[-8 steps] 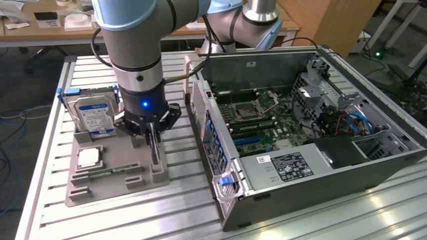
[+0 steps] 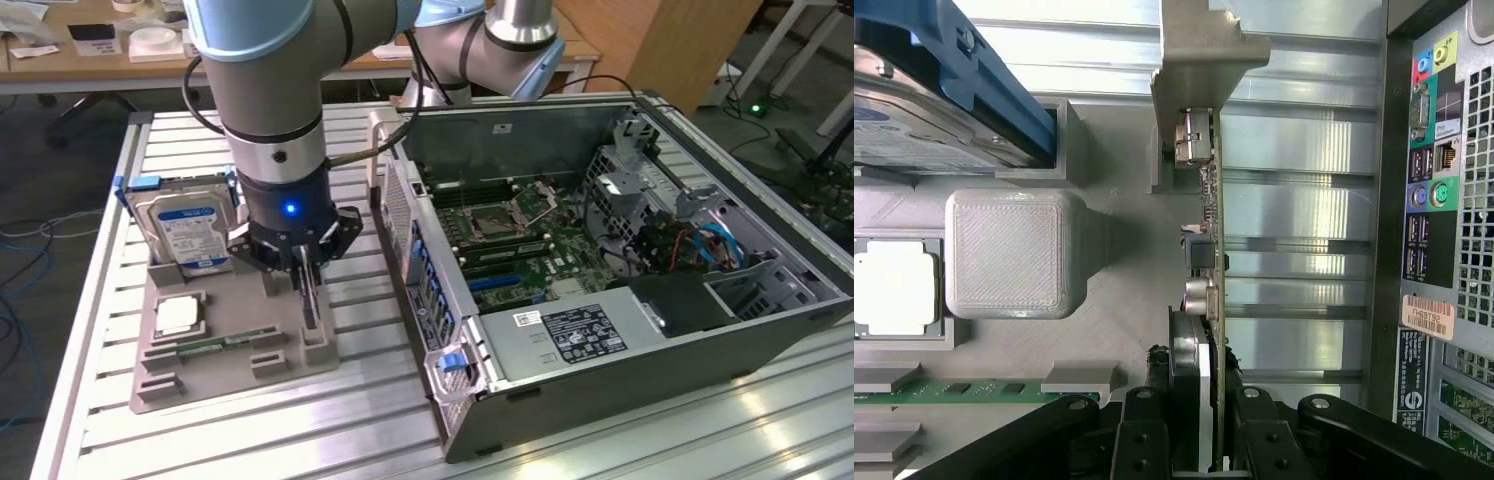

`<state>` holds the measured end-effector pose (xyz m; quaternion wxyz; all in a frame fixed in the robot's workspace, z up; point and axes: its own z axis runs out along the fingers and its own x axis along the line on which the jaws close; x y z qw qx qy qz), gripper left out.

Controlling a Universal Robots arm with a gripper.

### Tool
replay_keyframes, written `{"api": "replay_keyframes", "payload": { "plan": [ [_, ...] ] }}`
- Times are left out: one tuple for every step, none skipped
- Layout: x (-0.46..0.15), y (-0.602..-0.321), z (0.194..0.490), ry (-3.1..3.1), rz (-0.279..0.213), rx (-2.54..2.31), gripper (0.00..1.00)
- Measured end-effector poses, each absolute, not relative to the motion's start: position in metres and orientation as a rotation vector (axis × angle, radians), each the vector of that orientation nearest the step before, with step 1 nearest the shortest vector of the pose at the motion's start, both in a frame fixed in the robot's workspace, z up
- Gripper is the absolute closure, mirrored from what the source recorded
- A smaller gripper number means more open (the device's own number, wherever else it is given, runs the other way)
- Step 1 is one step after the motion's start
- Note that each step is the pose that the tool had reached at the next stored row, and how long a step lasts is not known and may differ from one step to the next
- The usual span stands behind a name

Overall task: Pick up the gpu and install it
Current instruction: 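Pick up the gpu and move the gpu toward the slot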

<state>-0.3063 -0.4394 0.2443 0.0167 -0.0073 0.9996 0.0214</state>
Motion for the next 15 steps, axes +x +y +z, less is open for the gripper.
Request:
{"api": "replay_keyframes", "payload": {
  "plan": [
    [-0.306,-0.439,0.244,3.107,0.066,-0.023,0.72],
    [-0.306,-0.439,0.244,3.107,0.067,-0.023,0.72],
    [-0.306,-0.439,0.244,3.107,0.067,-0.023,0.72],
    [-0.306,-0.439,0.245,3.108,0.066,-0.023,0.72],
    [-0.306,-0.439,0.246,3.108,0.066,-0.023,0.72],
    [-0.306,-0.439,0.247,3.107,0.066,-0.023,0.72],
    [-0.306,-0.439,0.249,3.107,0.066,-0.023,0.72],
    [-0.306,-0.439,0.25,3.107,0.066,-0.023,0.72],
    [-0.306,-0.439,0.251,3.107,0.066,-0.023,0.72],
    [-0.306,-0.439,0.252,3.107,0.066,-0.023,0.72],
    [-0.306,-0.439,0.253,3.107,0.066,-0.023,0.72],
    [-0.306,-0.439,0.255,3.107,0.066,-0.023,0.72],
    [-0.306,-0.439,0.256,3.107,0.066,-0.023,0.72],
    [-0.306,-0.439,0.258,3.107,0.066,-0.023,0.72],
    [-0.306,-0.439,0.259,3.107,0.066,-0.023,0.72]
  ]
}}
